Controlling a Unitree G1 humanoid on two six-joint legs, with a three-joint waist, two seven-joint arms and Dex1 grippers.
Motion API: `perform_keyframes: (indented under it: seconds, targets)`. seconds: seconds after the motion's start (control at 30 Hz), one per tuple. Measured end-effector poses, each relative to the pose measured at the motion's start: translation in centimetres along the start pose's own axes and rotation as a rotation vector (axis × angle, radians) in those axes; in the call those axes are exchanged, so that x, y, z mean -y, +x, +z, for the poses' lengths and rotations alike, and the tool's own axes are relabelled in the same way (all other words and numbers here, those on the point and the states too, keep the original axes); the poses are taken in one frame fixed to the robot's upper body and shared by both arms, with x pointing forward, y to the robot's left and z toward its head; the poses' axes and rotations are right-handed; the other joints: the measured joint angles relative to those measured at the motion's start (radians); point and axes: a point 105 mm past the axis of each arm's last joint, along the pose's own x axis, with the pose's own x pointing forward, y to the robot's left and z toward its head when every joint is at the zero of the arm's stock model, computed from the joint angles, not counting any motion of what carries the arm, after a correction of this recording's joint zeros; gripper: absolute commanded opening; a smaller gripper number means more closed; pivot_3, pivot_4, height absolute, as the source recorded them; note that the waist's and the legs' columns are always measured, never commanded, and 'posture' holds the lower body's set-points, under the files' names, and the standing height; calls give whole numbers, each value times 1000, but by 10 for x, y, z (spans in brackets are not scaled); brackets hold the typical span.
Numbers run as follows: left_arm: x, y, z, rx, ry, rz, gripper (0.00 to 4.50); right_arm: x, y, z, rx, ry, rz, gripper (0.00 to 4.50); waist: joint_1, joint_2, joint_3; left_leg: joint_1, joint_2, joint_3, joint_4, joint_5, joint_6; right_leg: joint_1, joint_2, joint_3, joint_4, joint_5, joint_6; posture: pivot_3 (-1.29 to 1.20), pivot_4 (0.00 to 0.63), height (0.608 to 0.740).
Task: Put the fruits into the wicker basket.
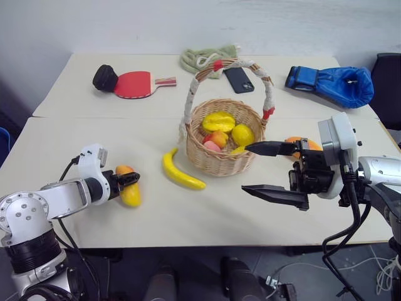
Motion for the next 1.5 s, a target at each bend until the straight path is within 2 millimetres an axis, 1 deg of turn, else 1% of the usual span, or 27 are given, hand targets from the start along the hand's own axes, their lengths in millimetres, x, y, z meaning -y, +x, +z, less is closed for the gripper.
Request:
perform_keyframes:
  seconds: [0.03, 0.1, 0.27, 0.33, 0.37, 0.43, 0.5, 0.57, 0.67, 0.73, 0.77, 0.83, 0.93, 1.07, 1.13, 1.17, 1.23, 1.27, 1.33, 1.43, 1.5]
  targets:
    - [0, 1, 0, -3, -5, 0, 2161, 0, -1, 1, -1, -3, -6, 4500, 0, 0, 0, 0, 0, 0, 0, 0, 0, 0, 0, 0, 0, 0, 0, 0, 150, 740]
    - [1, 1, 0, -7, -9, -1, 1937, 0, -1, 2, -3, -11, -15, 4500, 0, 1, 0, 0, 0, 0, 0, 0, 0, 0, 0, 0, 0, 0, 0, 0, 150, 740]
    - [1, 0, 1, -31, 6, -5, 1896, -2, 0, 4, 0, -22, -19, 4500, 2, 1, -1, 0, 0, 0, 0, 0, 0, 0, 0, 0, -1, 0, 0, 0, 150, 740]
    - [0, -5, 8, -59, 44, -14, 1896, -2, 0, 3, -3, -16, -24, 4500, 0, 0, 0, -1, 0, -1, 0, 0, 0, -1, 0, -1, -1, 0, 0, 0, 150, 740]
    - [2, -9, 14, -63, 65, -43, 1896, -2, 0, 3, -4, -15, -25, 4500, 0, 0, 0, -2, 0, -1, 0, 0, -1, -2, 0, -1, 0, 0, 0, 0, 150, 740]
    - [23, -24, 34, -42, 147, -160, 1896, -2, -1, 3, -11, -17, -27, 4500, 0, -1, 0, -4, 0, -1, 0, 1, -1, -2, 0, -2, -2, 0, -1, 0, 150, 740]
    - [55, -44, 59, -7, 260, -316, 1896, -1, -2, 3, -13, -20, -32, 4500, 6, -1, 0, -4, 0, -1, -1, 0, -1, -1, 0, -2, -3, -1, -1, 0, 150, 740]
    - [83, -56, 70, -4, 352, -440, 1896, 0, -2, 3, -14, -19, -41, 4500, 13, 0, 0, -4, -1, 0, -1, 0, -1, -1, -1, -2, -4, -1, -2, 0, 150, 740]
    - [121, -61, 71, -54, 466, -602, 1896, 1, -2, 3, -14, -20, -55, 4500, 20, -1, 0, -5, -1, -1, -1, 0, -1, -1, 0, -3, -6, -1, -2, 0, 150, 740]
    - [146, -56, 75, -59, 525, -668, 1896, 2, -3, 2, -15, -19, -68, 4500, 23, -1, 0, -5, -1, -1, -1, 0, -1, -1, 0, -3, -6, -1, -2, 0, 150, 740]
    - [161, -51, 79, -49, 546, -702, 1896, 2, -3, 2, -16, -19, -75, 4500, 24, -1, 0, -5, -1, -1, -1, 0, -1, -1, 0, -3, -7, -1, -2, 0, 150, 740]
    - [181, -38, 87, -25, 555, -734, 1896, 1, -4, 1, -18, -19, -86, 4500, 22, -1, 0, -5, -1, 0, -1, 0, -1, -1, 0, -2, -7, -1, -2, 0, 150, 740]
    - [202, -13, 91, -15, 548, -751, 1896, 0, -6, -1, -24, -16, -113, 4500, 17, -1, 0, -5, -1, 0, -1, 0, -1, -1, 0, -2, -7, -1, -1, 0, 150, 740]
    - [229, 4, 89, -15, 556, -809, 1896, 0, -9, -4, -29, -9, -144, 4500, 15, -1, 0, -6, -1, 0, -1, 0, 0, -2, 0, -2, -7, -1, -1, 0, 150, 740]
    - [240, 16, 95, 32, 542, -783, 1896, 1, -11, -5, -30, -11, -163, 4500, 19, -1, 0, -7, -1, 0, -1, 0, 1, -2, 0, -2, -8, -1, 0, 0, 150, 740]
    - [241, 23, 98, 56, 536, -754, 1896, 0, -11, -3, -27, -15, -169, 4500, 19, -1, 0, -7, -1, 0, -1, 0, 1, -2, 0, -2, -8, 0, 0, 0, 150, 740]
    - [245, 38, 102, 118, 538, -681, 2583, -2, -13, -4, -30, -20, -184, 4500, 20, -1, 1, -7, -1, 0, -1, 0, 1, -2, 0, -2, -9, 0, 1, 0, 150, 740]
    - [246, 41, 101, 132, 542, -664, 2775, -2, -14, -5, -31, -16, -188, 4500, 20, -1, 1, -7, -1, 0, -1, 0, 1, -2, 0, -2, -9, 0, 1, 0, 150, 740]
    - [250, 45, 94, 144, 547, -658, 3424, -3, -17, -6, -31, -10, -209, 4500, 20, -1, 1, -8, -1, 0, -1, 0, 1, -2, 0, -2, -9, 0, 1, 0, 150, 740]
    - [248, 47, 87, 130, 538, -655, 4407, -6, -17, -5, -31, -17, -212, 4500, 18, -1, 1, -8, -1, 0, -1, 0, 1, -2, 0, -2, -8, 1, 2, 0, 150, 740]
    - [245, 42, 90, 138, 528, -656, 4485, -6, -18, -5, -30, -20, -214, 4500, 18, -1, 1, -8, -1, 0, -1, 0, 1, -2, 0, -2, -9, 1, 2, 0, 150, 740]
